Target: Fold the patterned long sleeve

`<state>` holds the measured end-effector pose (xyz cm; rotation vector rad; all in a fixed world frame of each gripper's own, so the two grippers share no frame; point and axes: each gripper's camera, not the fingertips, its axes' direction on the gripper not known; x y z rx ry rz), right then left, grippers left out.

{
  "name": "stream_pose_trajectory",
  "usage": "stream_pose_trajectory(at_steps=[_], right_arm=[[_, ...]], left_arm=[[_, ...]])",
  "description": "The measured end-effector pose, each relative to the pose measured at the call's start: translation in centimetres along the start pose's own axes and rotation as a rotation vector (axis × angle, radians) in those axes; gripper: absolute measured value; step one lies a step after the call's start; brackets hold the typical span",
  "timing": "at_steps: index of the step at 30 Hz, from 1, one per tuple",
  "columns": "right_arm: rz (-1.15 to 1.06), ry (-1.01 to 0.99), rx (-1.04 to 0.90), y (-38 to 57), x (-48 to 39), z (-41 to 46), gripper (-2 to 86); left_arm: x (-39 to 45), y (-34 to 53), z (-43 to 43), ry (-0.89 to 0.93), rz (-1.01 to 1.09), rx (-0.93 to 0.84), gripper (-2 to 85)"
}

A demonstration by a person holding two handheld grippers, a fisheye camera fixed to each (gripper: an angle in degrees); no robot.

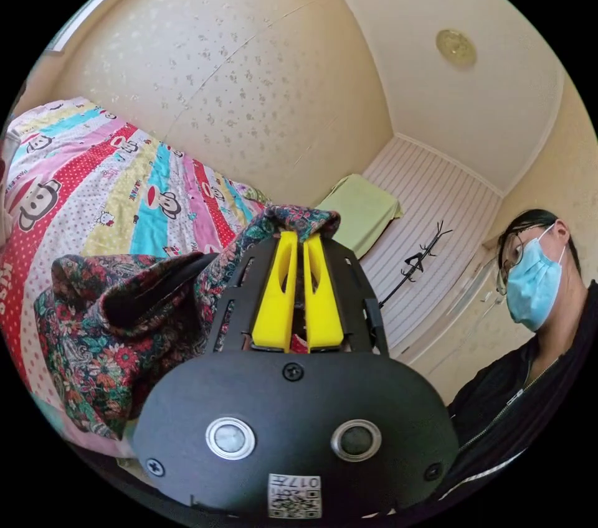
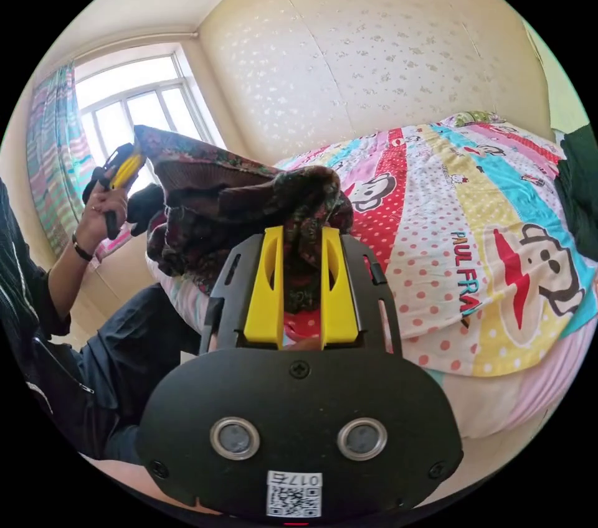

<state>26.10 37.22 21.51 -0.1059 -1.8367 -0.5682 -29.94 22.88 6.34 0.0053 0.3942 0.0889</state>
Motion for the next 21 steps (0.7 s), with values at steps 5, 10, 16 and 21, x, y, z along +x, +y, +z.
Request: stream_pose_trajectory(at_steps=[5, 10, 16, 21], right_arm=[[0.044, -0.102, 0.118, 0.9, 2.5, -1.7, 5.3], [0.202, -0.207, 0.258, 1.8, 5.4, -5.4, 3.2], [-0.055, -0.121, 0.455, -12.0, -2.6, -17.0, 1.9], [-0.303, -0.085, 0.6, -28.9, -11.9, -27.6, 1.0]], left_arm=[[-0.8, -0.3, -4.7, 0.071, 0.071, 0.073, -0.5], [-2.1, -0.4, -11.1, 0.094, 0.064, 0.159, -0.4], [-1.3, -2.9, -22.5, -0.007, 0.167, 0.273, -0.4], [2.5, -8.3, -30.9, -0.059, 0.294, 0.332, -0.3]])
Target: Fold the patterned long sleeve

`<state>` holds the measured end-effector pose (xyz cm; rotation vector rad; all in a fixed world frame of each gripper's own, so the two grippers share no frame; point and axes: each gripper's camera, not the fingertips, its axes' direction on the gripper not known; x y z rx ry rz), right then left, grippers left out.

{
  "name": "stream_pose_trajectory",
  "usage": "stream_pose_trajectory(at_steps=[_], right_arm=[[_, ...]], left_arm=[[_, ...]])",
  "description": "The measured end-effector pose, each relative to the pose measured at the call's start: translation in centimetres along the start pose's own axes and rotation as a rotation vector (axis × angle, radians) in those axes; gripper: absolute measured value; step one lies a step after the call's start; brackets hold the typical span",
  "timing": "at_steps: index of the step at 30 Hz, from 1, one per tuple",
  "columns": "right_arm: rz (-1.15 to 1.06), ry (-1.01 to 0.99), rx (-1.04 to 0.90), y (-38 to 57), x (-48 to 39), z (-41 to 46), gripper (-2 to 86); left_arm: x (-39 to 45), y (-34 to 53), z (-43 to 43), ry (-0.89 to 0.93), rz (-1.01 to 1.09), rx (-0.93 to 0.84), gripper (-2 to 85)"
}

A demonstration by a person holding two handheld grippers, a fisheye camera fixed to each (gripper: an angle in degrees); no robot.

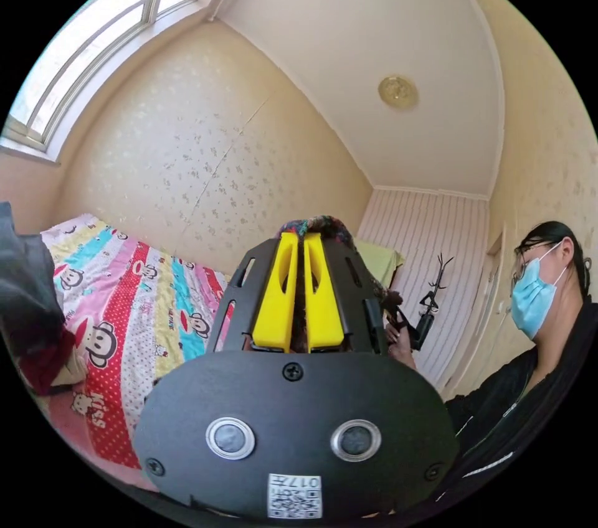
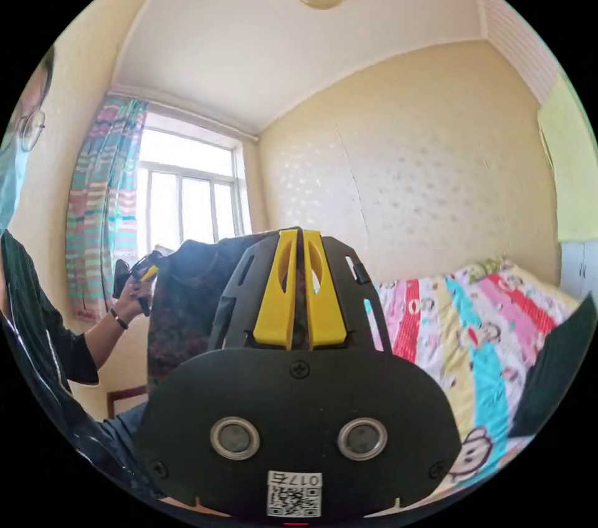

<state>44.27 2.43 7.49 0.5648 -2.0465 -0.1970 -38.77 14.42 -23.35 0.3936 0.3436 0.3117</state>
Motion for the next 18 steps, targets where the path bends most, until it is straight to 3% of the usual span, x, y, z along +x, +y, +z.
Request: stream_pose_trajectory(at_steps=[2, 6, 15, 18], right_arm=[[-0.105, 0.008, 0.005, -7.0, -2.6, 0.4, 0.8], [-0.377, 0.238, -0.042, -19.3, -9.8, 2.1, 0.5], [-0.46, 0.423, 0.206, -38.9, -19.5, -6.2, 0.4], [-0.521, 0.51, 0.207, -44.7, -22.1, -8.4, 0.4]], left_arm=[[1.2, -4.5, -2.5, 0.012, 0.052, 0.044, -0.3], [5.4, -11.0, -5.3, -0.066, 0.204, 0.054, -0.3], [18.2, -23.7, -11.1, -0.213, 0.317, 0.32, -0.3], [24.6, -26.8, -11.5, -0.29, 0.46, 0.408, -0.3]])
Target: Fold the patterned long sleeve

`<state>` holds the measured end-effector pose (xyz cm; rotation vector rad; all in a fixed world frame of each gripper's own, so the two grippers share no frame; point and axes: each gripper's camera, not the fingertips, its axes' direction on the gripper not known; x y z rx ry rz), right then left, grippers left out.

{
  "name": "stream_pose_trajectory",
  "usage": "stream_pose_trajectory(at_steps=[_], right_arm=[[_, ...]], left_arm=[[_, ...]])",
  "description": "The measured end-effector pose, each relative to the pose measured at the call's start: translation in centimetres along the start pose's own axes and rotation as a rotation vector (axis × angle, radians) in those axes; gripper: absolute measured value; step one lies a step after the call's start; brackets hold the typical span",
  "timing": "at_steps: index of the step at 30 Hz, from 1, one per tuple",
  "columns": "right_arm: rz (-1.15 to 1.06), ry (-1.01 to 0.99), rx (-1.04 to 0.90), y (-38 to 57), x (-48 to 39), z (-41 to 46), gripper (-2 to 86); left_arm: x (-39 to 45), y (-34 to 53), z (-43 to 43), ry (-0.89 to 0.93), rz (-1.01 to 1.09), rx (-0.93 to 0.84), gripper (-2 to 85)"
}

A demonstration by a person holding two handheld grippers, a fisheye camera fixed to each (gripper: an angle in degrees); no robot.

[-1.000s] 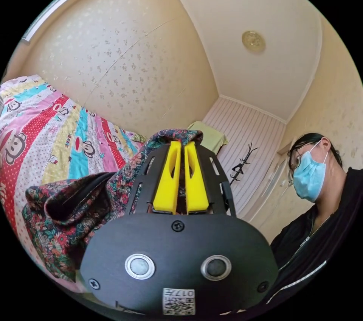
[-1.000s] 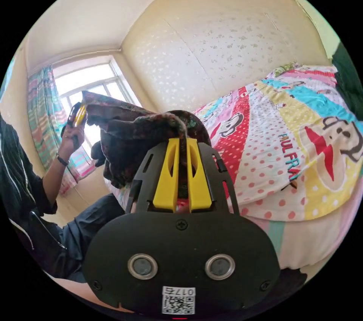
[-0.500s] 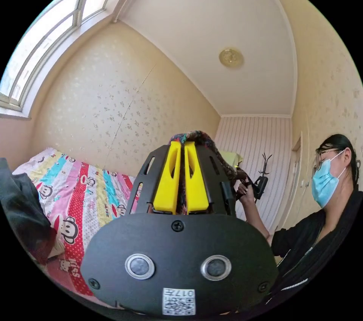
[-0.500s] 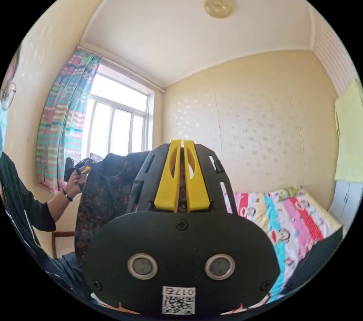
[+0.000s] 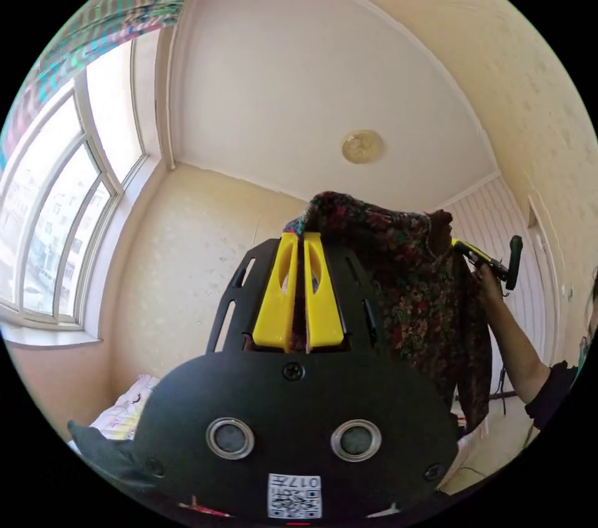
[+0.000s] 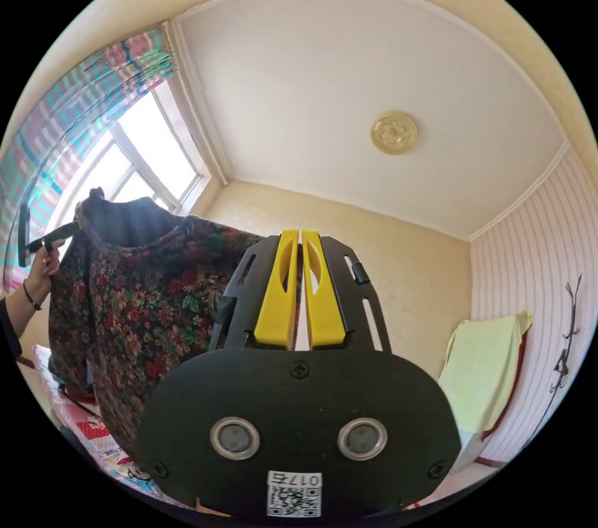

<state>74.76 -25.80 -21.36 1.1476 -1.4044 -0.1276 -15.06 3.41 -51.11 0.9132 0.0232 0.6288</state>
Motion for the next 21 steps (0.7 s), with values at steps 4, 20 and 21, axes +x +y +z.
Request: stream_pose_trajectory(at_steps=[4, 20, 21], right_arm=[[0.01, 0.048, -0.029, -4.7, 2.9, 0.2, 0.4], [-0.091, 0.045, -0.37, 10.3, -1.3, 30.4, 0.5], [-0.093, 0.037, -0.418, 13.7, -2.4, 34.6, 0.5]], left_arm=[[4.2, -5.7, 1.0, -0.03, 0.152, 0.077, -0.3], [-0.6, 5.4, 28.0, -0.083, 0.272, -0.293, 0.0], [-1.0, 6.9, 29.7, -0.089, 0.273, -0.32, 0.0]])
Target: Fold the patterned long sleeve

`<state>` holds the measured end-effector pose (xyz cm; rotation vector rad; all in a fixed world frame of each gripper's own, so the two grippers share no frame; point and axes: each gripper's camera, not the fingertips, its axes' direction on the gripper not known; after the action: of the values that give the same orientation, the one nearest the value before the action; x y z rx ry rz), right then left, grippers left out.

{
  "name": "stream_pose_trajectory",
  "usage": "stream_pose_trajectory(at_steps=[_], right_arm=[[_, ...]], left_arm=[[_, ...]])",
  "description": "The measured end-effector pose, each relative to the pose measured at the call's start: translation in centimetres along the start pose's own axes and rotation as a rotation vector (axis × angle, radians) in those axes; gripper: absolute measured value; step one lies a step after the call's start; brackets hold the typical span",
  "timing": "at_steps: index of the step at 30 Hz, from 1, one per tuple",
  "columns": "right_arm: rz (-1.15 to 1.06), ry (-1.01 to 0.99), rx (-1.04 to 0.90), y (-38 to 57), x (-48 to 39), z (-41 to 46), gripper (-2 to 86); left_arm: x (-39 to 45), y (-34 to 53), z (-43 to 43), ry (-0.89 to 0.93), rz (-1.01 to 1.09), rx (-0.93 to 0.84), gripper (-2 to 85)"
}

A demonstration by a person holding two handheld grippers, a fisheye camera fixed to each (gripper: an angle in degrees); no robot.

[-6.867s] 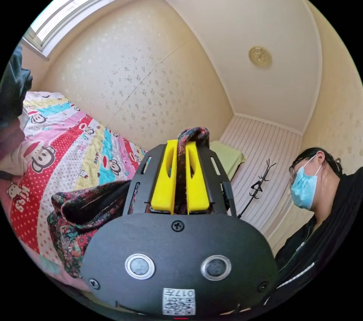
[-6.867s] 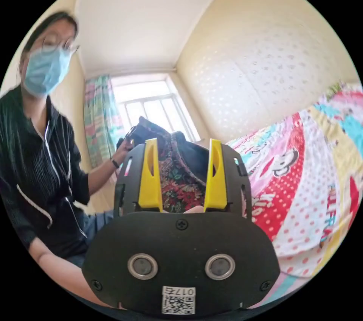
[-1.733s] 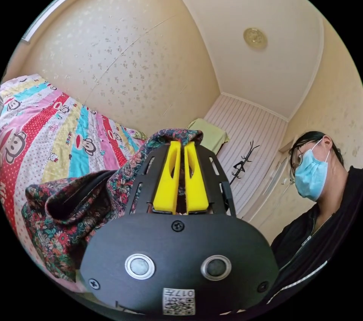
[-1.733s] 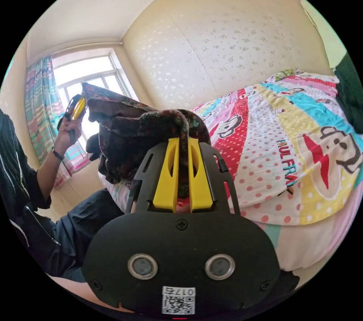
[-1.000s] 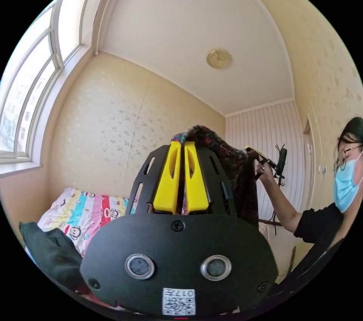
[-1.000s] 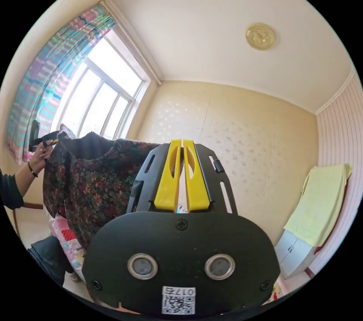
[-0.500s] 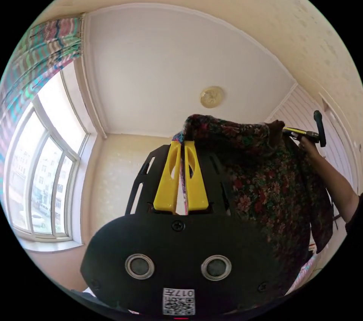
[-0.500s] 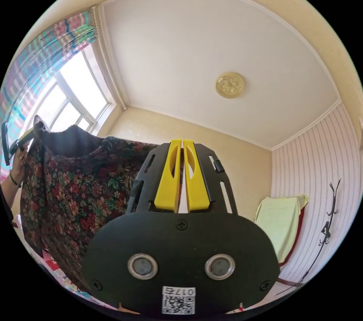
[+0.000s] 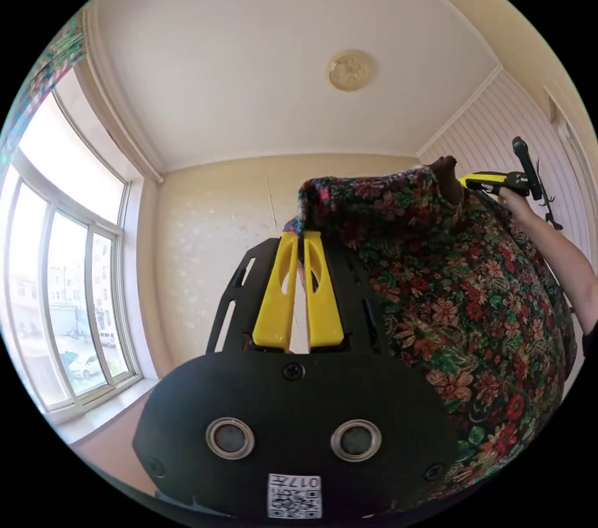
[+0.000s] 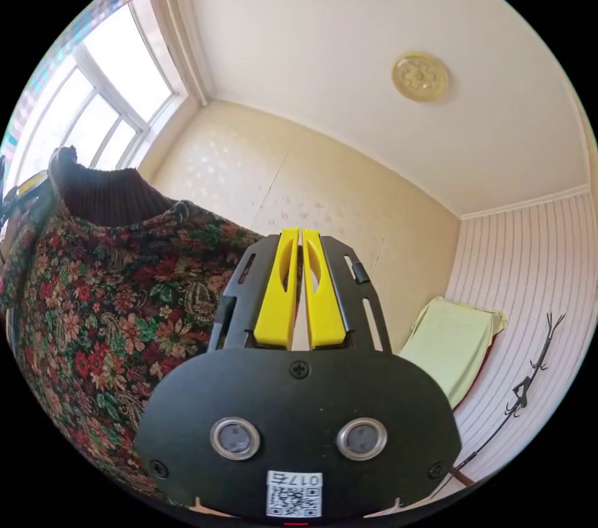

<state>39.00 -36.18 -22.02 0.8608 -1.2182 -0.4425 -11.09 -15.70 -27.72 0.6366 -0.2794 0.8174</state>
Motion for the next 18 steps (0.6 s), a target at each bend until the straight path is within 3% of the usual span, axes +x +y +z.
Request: stream_pose_trajectory(at_steps=[6, 8, 10, 14, 18], right_arm=[[0.004, 0.037, -0.268, 5.8, -8.3, 27.0, 1.0], [0.032, 0.079, -0.334, 10.1, -10.8, 34.3, 1.2], [0.082, 0.136, -0.385, 16.2, -13.6, 40.1, 1.8], [-0.012, -0.011, -0.418, 33.6, -21.9, 44.8, 5.4], [-0.065, -0.293, -0.499, 52.5, -27.3, 37.2, 8.3]], left_arm=[[0.4, 10.5, 26.8, 0.064, -0.032, -0.323, 0.1], [-0.2, 17.6, 38.4, 0.198, -0.145, -0.584, 0.5], [-0.3, 24.5, 43.6, 0.216, -0.252, -0.673, 1.4], [4.5, 42.0, 47.4, 0.197, -0.131, -0.883, 9.4], [8.0, 54.6, 42.7, 0.247, 0.007, -1.03, 13.6]])
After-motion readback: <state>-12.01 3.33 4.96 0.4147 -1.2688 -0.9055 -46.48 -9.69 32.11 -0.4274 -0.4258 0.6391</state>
